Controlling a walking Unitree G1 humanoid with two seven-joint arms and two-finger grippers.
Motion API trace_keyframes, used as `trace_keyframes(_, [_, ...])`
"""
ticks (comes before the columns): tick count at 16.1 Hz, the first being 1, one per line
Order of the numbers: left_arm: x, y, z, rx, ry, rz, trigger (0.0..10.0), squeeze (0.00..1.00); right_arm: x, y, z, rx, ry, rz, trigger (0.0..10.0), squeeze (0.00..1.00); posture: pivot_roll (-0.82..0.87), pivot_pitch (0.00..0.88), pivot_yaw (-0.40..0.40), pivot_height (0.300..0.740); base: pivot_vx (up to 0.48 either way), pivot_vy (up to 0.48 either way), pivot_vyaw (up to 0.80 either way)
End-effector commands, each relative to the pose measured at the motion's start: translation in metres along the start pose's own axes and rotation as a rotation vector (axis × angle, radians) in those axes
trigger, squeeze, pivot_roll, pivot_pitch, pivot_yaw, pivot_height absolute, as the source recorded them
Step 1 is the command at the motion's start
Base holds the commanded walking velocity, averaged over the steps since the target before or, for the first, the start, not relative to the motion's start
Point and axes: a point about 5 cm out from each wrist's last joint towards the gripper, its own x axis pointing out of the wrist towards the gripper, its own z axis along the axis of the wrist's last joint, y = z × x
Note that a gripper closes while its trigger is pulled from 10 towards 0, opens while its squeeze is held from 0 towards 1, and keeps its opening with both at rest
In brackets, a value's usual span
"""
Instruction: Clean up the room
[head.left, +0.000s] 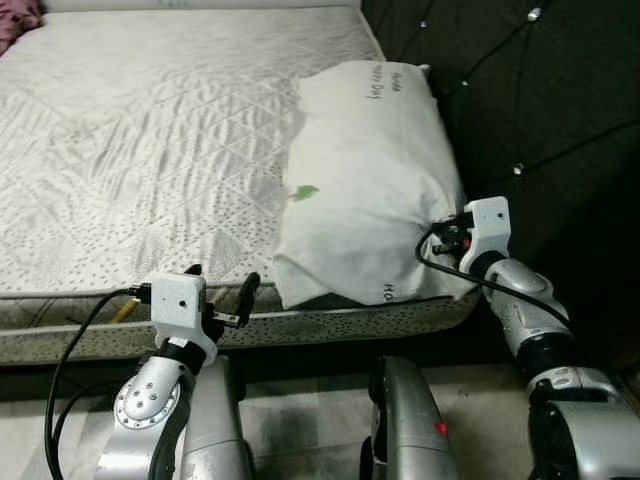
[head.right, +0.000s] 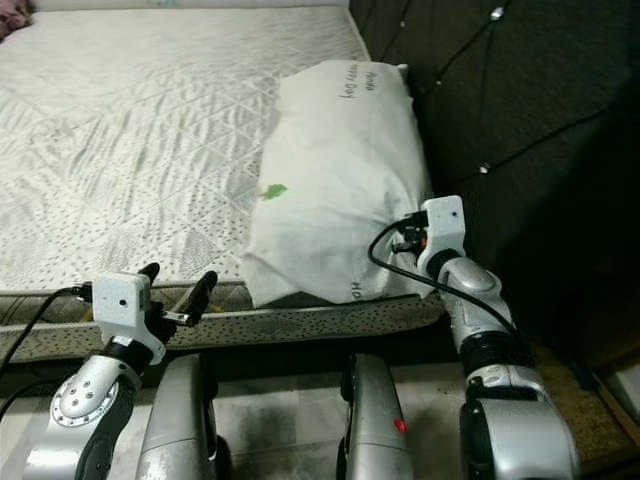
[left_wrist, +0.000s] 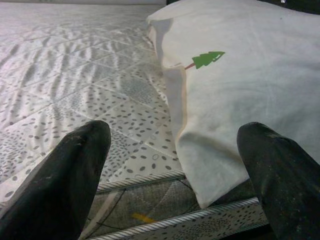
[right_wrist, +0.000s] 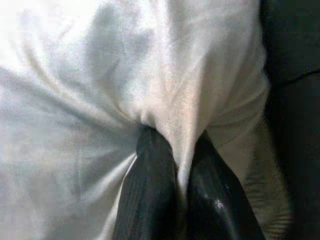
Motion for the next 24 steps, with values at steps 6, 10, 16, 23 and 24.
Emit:
trace_keyframes(6, [-0.001,0.0,-0.003,0.005,0.016,0.023,10.0,0.0,-0.025,-0.09,0.048,-0.113,-0.04,-0.416,0.0,0.0,0.06,0.037,-0.015,0.528,0.0,0.0,0.0])
trace_keyframes(10, [-0.001,0.001,-0.003,0.008,0.018,0.025,10.0,0.0,-0.043,-0.108,0.03,-0.15,0.021,-0.462,0.0,0.0,0.05,0.042,-0.008,0.528,0.0,0.0,0.0])
trace_keyframes(16, [-0.001,0.004,-0.004,0.019,0.025,0.023,10.0,0.0,-0.063,-0.114,-0.009,-0.149,0.09,-0.468,0.0,0.0,0.05,0.039,0.002,0.528,0.0,0.0,0.0])
trace_keyframes(23, [0.0,0.004,-0.004,0.024,0.025,0.025,10.0,0.0,-0.038,-0.066,-0.016,-0.078,0.036,-0.303,10.0,1.0,0.05,0.036,0.001,0.528,0.0,0.0,0.0])
trace_keyframes(24, [-0.001,0.004,-0.004,0.025,0.026,0.03,10.0,0.0,-0.036,-0.064,-0.012,-0.076,0.022,-0.306,10.0,1.0,0.05,0.035,-0.002,0.528,0.0,0.0,0.0])
